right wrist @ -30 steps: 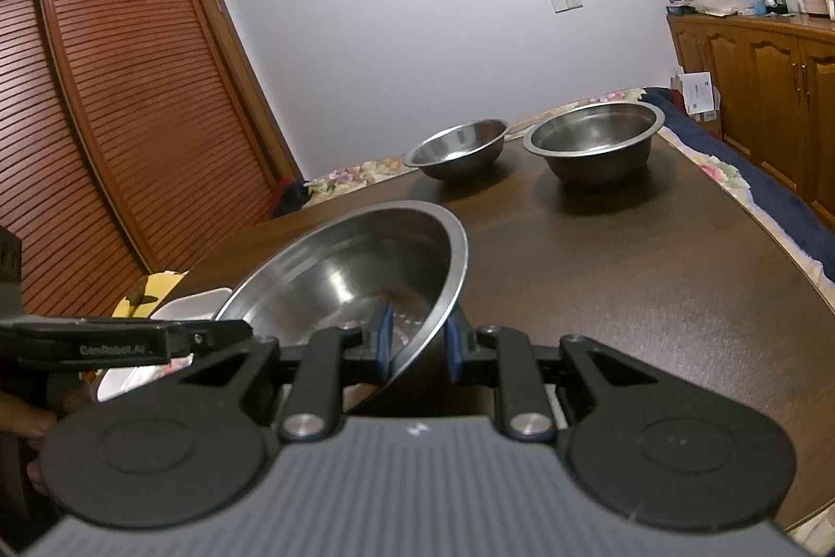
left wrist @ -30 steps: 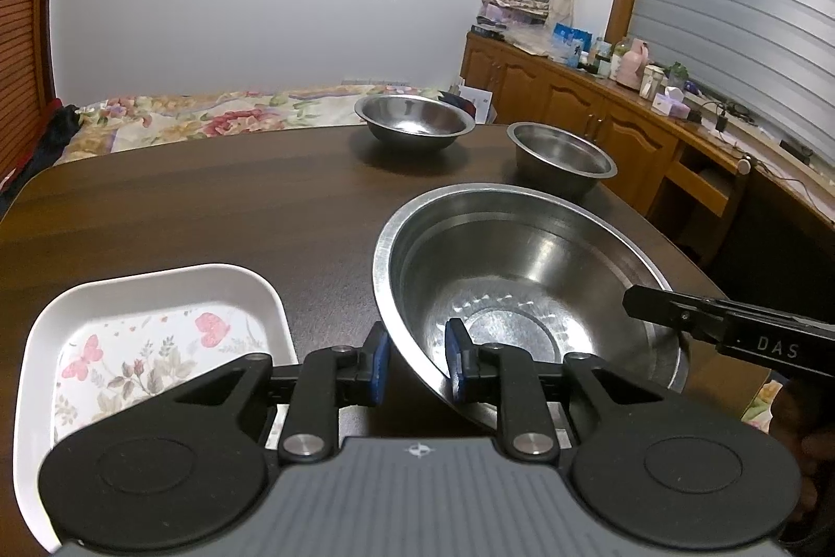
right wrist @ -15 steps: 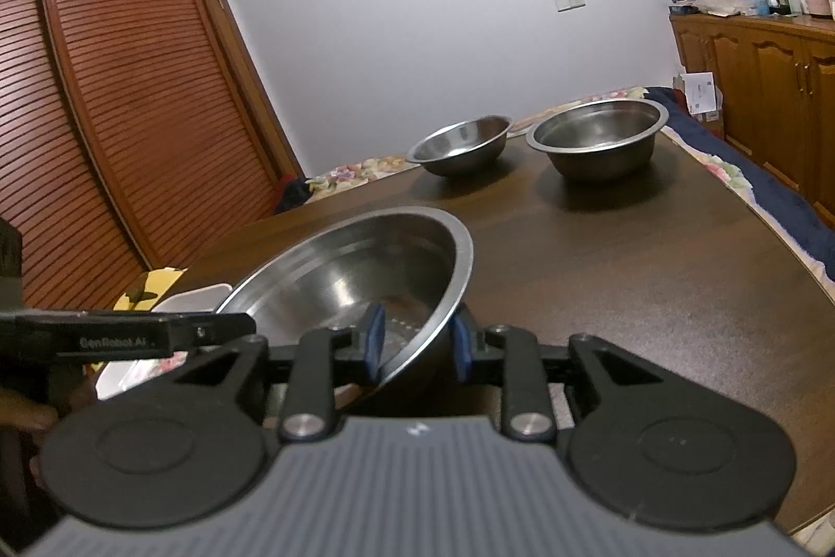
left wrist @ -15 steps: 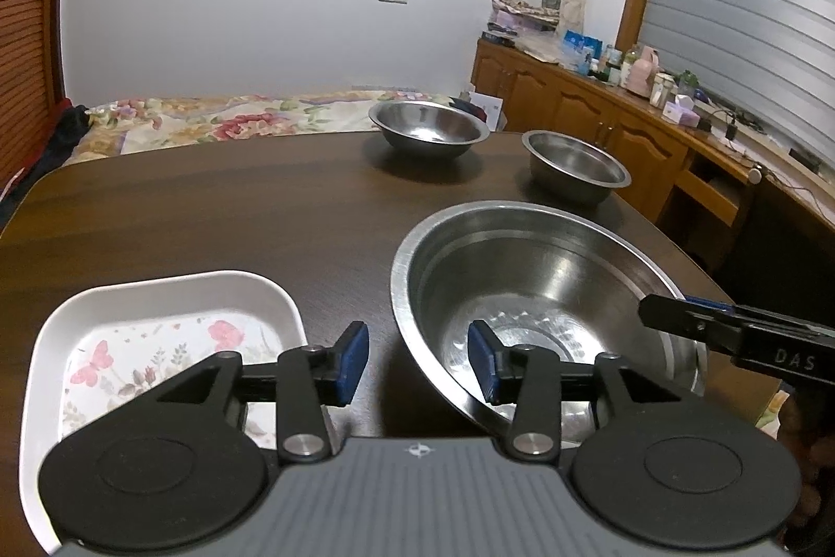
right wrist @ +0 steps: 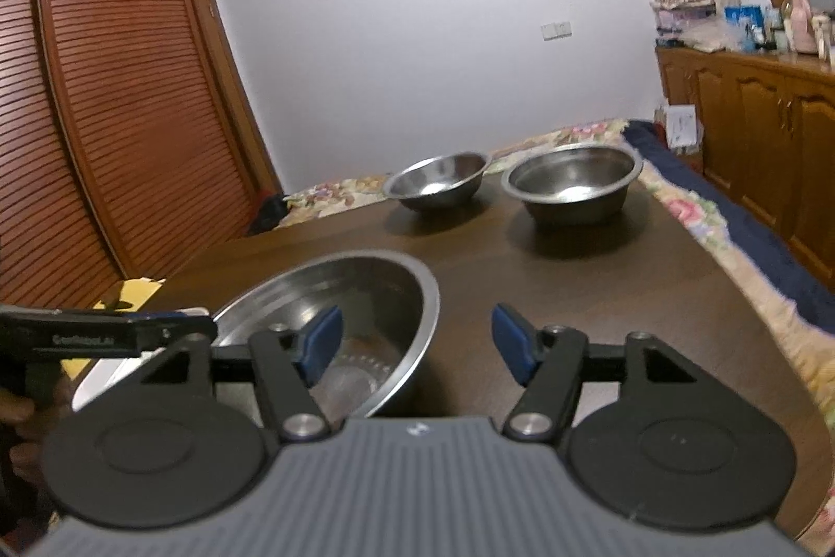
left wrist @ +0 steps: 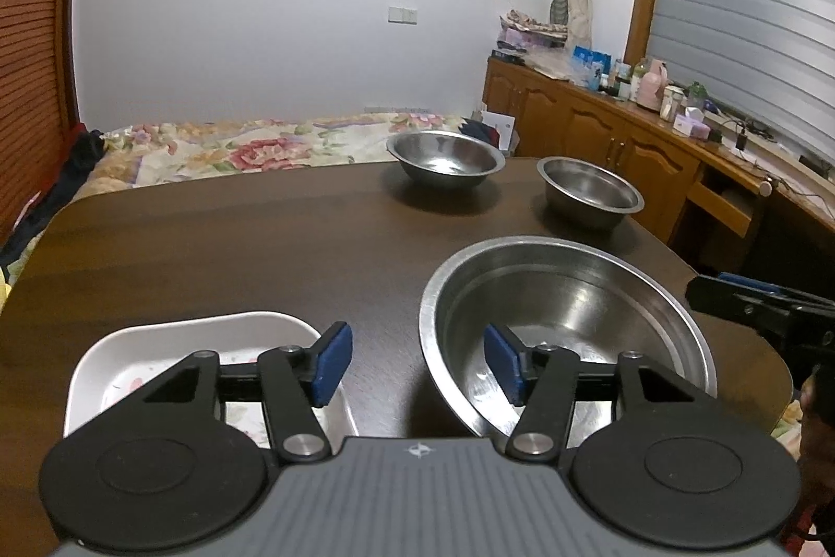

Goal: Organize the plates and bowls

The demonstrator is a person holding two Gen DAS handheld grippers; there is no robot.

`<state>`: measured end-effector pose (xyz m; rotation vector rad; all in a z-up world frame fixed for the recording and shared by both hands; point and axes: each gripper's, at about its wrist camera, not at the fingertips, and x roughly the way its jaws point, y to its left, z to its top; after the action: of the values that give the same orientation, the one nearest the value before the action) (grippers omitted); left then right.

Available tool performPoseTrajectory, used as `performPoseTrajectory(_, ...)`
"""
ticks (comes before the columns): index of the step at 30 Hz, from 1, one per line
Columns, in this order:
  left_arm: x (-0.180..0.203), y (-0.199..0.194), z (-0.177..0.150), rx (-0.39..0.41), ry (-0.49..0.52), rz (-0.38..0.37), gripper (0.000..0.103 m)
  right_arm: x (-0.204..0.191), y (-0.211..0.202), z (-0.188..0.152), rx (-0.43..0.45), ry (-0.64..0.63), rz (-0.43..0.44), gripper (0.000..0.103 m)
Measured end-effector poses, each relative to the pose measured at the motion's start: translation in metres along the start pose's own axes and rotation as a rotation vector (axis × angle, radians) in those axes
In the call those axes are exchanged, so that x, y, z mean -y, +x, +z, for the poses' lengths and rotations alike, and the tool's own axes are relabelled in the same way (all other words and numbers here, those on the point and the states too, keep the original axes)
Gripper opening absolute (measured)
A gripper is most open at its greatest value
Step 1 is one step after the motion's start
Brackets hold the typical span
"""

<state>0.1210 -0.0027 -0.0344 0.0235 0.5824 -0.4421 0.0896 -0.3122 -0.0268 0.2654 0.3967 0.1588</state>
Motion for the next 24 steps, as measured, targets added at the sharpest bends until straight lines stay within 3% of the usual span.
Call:
performPoseTrajectory(2, -0.001, -0.002, 0.001, 0.009, 0.006, 0.008, 0.067, 0.0, -0.002, 0.003, 0.013, -0.001, -0.006, 0.084)
performPoseTrajectory(5, -0.003, -0.005, 0.004, 0.02, 0.009, 0.012, 0.071, 0.001, -0.003, 0.006, 0.027, -0.015, -0.017, 0.091)
performPoseTrajectory(10, -0.005, -0.011, 0.01, 0.044, 0.02, 0.026, 0.086, 0.004, -0.005, 0.014, 0.045, -0.032, -0.035, 0.103)
performPoseTrajectory(17, 0.0, -0.009, 0.027, 0.069, 0.068, 0.03, 0.086, 0.007, -0.006, 0.024, 0.07, -0.087, -0.096, 0.103)
performPoseTrajectory(24, 0.008, -0.003, 0.051, 0.092, 0.098, 0.019, 0.086, 0.024, -0.002, 0.046, 0.07, -0.114, -0.097, 0.103)
